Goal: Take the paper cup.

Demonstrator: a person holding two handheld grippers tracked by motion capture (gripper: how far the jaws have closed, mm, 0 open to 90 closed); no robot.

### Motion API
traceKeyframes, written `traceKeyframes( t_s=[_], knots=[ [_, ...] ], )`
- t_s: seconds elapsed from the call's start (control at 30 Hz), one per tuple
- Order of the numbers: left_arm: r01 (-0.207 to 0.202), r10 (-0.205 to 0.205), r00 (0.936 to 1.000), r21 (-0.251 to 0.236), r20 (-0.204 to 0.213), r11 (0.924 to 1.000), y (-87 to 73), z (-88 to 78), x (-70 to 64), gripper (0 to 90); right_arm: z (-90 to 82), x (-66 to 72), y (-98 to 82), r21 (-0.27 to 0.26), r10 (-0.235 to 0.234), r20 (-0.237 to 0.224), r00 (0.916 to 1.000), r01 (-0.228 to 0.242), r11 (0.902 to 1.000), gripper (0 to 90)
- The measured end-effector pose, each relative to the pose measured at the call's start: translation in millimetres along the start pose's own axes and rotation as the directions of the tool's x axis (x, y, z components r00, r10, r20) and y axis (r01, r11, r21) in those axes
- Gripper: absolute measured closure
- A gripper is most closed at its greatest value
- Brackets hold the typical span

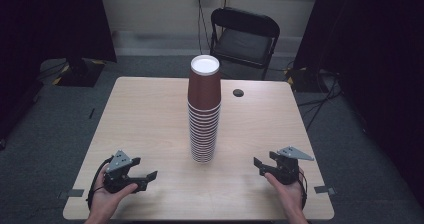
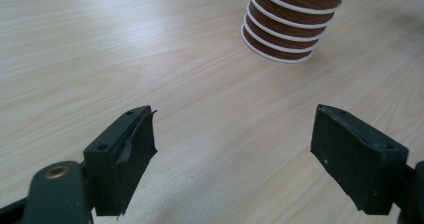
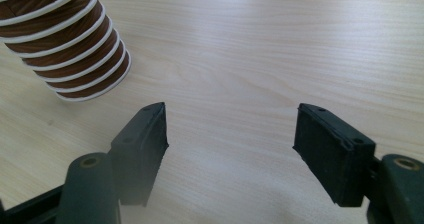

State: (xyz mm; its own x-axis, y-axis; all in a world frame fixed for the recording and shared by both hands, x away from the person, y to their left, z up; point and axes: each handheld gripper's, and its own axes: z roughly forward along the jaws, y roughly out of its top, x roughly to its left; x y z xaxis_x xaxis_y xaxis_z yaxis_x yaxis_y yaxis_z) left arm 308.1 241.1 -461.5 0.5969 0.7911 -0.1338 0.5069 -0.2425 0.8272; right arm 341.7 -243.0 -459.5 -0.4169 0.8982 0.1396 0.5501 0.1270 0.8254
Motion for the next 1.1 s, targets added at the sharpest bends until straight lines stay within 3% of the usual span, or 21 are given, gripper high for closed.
traceKeyframes(
  t_s=[0.17,0.3,0.5,0.53,0.67,0.93,1.1],
  knots=[
    [0.005,-0.005,1.0,0.004,0.006,1.0,1.4,2.0,1.8,17.7,0.1,-1.1,1.6,-0.004,0.001,-0.012,0.9999,-0.001,1.0,30.1],
    [0.001,-0.001,1.0,0.006,0.005,1.0,2.2,2.5,1.0,17.9,0.0,1.4,1.2,0.004,0.003,-0.064,0.9979,-0.002,1.0,32.6],
    [-0.007,0.007,1.0,0.015,0.005,0.9999,1.1,2.8,-1.4,17.9,-5.5,10.4,5.3,-0.007,-0.041,-0.083,0.9957,0.041,0.9991,31.8],
    [-0.002,0.002,1.0,0.014,0.005,0.9999,0.6,2.3,-1.1,18.0,-6.7,12.0,7.5,-0.003,-0.037,-0.108,0.9935,0.037,0.9993,29.0],
    [-0.013,0.013,0.9999,0.015,0.002,0.9998,0.4,1.0,0.2,18.0,-7.8,15.7,9.6,0.003,-0.046,-0.135,0.9898,0.047,0.9989,26.9],
    [-0.023,0.023,0.9997,0.008,0.012,0.9997,1.2,0.3,-3.5,18.1,-16.2,26.3,16.7,-0.029,-0.066,-0.173,0.9827,0.062,0.9976,25.2],
    [-0.019,0.019,0.9998,0.013,0.009,0.9997,1.1,1.4,-4.2,18.0,-17.3,28.1,20.4,-0.017,-0.051,-0.189,0.9807,0.048,0.9987,26.5]
  ],
)
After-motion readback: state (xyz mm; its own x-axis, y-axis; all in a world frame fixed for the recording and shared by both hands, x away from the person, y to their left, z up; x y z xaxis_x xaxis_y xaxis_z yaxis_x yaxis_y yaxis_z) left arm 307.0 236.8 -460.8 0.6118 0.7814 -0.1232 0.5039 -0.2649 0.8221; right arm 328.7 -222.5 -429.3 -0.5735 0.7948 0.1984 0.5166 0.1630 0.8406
